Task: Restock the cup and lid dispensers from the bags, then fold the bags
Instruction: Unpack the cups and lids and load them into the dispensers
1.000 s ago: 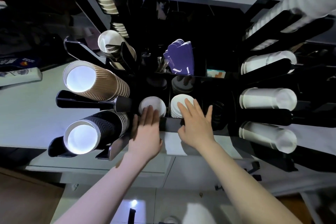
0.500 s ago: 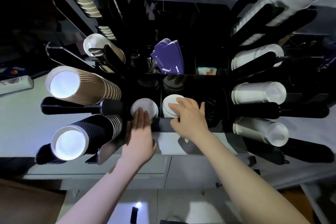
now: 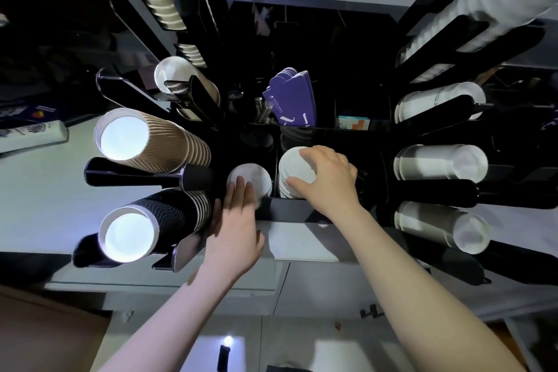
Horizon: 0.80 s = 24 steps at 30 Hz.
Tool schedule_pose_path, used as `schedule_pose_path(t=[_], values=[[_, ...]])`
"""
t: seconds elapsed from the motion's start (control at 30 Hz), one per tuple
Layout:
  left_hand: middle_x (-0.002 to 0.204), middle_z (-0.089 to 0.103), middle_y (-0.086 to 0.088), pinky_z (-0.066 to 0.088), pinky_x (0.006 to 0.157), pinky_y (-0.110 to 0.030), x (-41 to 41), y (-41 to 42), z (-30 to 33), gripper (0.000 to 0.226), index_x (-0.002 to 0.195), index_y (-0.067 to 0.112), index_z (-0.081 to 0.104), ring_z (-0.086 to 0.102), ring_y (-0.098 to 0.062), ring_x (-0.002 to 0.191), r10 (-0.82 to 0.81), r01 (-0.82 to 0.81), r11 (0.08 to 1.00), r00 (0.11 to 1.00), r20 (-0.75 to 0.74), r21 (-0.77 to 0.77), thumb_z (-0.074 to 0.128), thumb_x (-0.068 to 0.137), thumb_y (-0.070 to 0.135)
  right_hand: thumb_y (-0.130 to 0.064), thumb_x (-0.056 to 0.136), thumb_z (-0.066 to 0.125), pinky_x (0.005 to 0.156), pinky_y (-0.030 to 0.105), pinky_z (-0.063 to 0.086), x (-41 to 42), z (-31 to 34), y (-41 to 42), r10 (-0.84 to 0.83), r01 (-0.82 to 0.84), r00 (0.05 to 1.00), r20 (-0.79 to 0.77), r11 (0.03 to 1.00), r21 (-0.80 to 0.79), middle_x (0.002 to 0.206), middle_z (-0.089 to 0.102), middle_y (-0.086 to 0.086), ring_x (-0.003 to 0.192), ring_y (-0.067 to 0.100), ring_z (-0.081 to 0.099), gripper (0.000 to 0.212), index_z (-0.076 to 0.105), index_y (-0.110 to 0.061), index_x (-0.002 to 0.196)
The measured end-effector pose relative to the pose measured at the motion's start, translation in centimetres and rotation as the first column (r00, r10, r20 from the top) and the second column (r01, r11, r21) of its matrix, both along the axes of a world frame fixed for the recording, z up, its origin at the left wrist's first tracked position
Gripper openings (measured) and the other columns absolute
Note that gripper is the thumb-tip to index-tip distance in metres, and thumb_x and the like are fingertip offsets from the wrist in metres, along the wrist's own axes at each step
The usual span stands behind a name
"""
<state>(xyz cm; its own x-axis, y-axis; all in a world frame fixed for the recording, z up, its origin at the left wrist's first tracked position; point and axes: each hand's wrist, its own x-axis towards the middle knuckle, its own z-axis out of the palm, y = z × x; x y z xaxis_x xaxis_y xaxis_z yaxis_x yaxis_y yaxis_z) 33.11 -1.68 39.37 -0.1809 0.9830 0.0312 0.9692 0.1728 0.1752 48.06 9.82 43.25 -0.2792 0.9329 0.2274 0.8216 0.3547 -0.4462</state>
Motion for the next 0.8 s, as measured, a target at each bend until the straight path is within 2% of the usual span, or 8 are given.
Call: schedule_pose_path(t=[0.1, 0.17, 0.27, 0.4, 0.5, 0.67, 0.73, 0.8], values=[[0.158, -0.015, -0.014, 0.007, 0.118, -0.038, 0.1, -0.2, 0.2, 0.085, 0.149, 0.003, -0.007, -0.01, -0.024, 0.147, 0.006, -0.007, 0.999, 1.0, 0.03, 0.042, 0.047, 0.087, 0.028, -0.04, 0.075, 0.076, 0.106, 0.036, 0.03, -0.3, 0.8, -0.6, 0.041, -0.027, 0.956, -0.291, 0.998, 0.053, 0.14, 0.046, -0.001, 0.127, 0.023, 0.04, 0.056, 0.058, -0.023, 0.125], [0.158, -0.013, -0.015, 0.012, 0.118, -0.036, 0.2, -0.4, 0.4, 0.088, 0.148, 0.001, -0.009, -0.006, -0.025, 0.147, 0.018, -0.028, 0.996, 0.994, 0.111, 0.085, 0.049, 0.087, 0.026, -0.037, 0.073, 0.078, 0.105, 0.029, 0.029, -1.3, 1.2, -1.1, 0.122, -0.085, 0.932, -0.341, 0.989, 0.121, 0.141, 0.046, 0.002, 0.127, 0.023, 0.04, 0.056, 0.06, -0.02, 0.123], [0.157, -0.016, -0.013, 0.022, 0.116, -0.033, 0.2, -0.8, 0.7, 0.092, 0.148, 0.001, -0.012, -0.004, -0.025, 0.147, 0.066, -0.102, 0.989, 0.954, 0.292, 0.111, 0.054, 0.088, 0.025, -0.037, 0.075, 0.076, 0.108, 0.034, 0.027, -4.1, 0.8, -1.4, 0.25, -0.236, 0.951, -0.18, 0.967, 0.097, 0.147, 0.041, 0.005, 0.132, 0.025, 0.037, 0.059, 0.056, -0.02, 0.127], [0.157, -0.016, -0.012, 0.027, 0.113, -0.034, -0.1, -1.2, 1.1, 0.092, 0.148, 0.002, -0.011, 0.001, -0.025, 0.147, 0.083, -0.126, 0.983, 0.951, 0.298, 0.13, 0.055, 0.087, 0.024, -0.039, 0.076, 0.069, 0.105, 0.039, 0.024, -7.2, -1.5, -1.3, 0.296, -0.312, 0.94, 0.17, 0.946, 0.081, 0.146, 0.039, -0.002, 0.131, 0.022, 0.037, 0.061, 0.05, -0.024, 0.132], [0.157, -0.018, -0.012, 0.024, 0.115, -0.033, -0.3, -1.2, 1.2, 0.088, 0.148, 0.003, -0.012, -0.006, -0.022, 0.147, 0.06, -0.088, 0.99, 0.97, 0.237, 0.11, 0.05, 0.089, 0.025, -0.04, 0.075, 0.064, 0.108, 0.044, 0.018, -8.2, -2.8, -1.4, 0.284, -0.307, 0.938, 0.2, 0.948, 0.09, 0.134, 0.049, -0.005, 0.124, 0.018, 0.044, 0.05, 0.055, -0.028, 0.123], [0.158, -0.014, -0.01, 0.01, 0.119, -0.03, -0.3, -1.2, 0.8, 0.081, 0.148, 0.003, -0.01, -0.014, -0.022, 0.146, 0.034, -0.041, 0.998, 0.986, 0.16, 0.042, 0.044, 0.092, 0.027, -0.026, 0.085, 0.056, 0.112, 0.059, 0.001, -8.2, -3.7, -1.5, 0.257, -0.293, 0.932, 0.255, 0.95, 0.113, 0.135, 0.045, -0.007, 0.136, 0.012, 0.031, 0.027, 0.053, -0.024, 0.112], [0.159, -0.008, -0.011, 0.003, 0.119, -0.03, -0.2, -1.1, 0.8, 0.08, 0.149, 0.003, -0.005, -0.012, -0.023, 0.146, 0.02, -0.025, 0.999, 0.991, 0.13, 0.034, 0.045, 0.091, 0.027, -0.024, 0.089, 0.049, 0.109, 0.061, -0.007, -7.8, -3.6, -1.7, 0.279, -0.311, 0.926, 0.256, 0.946, 0.094, 0.143, 0.039, -0.005, 0.142, 0.015, 0.018, 0.031, 0.049, -0.022, 0.12], [0.159, -0.004, -0.01, -0.003, 0.117, -0.029, -0.3, -1.0, 0.7, 0.079, 0.149, 0.004, -0.002, -0.011, -0.023, 0.146, 0.012, -0.014, 1.0, 0.996, 0.094, 0.022, 0.045, 0.09, 0.028, -0.029, 0.089, 0.045, 0.109, 0.062, -0.012, -7.2, -3.7, -2.0, 0.324, -0.364, 0.888, 0.325, 0.929, 0.069, 0.153, 0.026, -0.003, 0.146, 0.019, 0.001, 0.045, 0.043, -0.021, 0.133]])
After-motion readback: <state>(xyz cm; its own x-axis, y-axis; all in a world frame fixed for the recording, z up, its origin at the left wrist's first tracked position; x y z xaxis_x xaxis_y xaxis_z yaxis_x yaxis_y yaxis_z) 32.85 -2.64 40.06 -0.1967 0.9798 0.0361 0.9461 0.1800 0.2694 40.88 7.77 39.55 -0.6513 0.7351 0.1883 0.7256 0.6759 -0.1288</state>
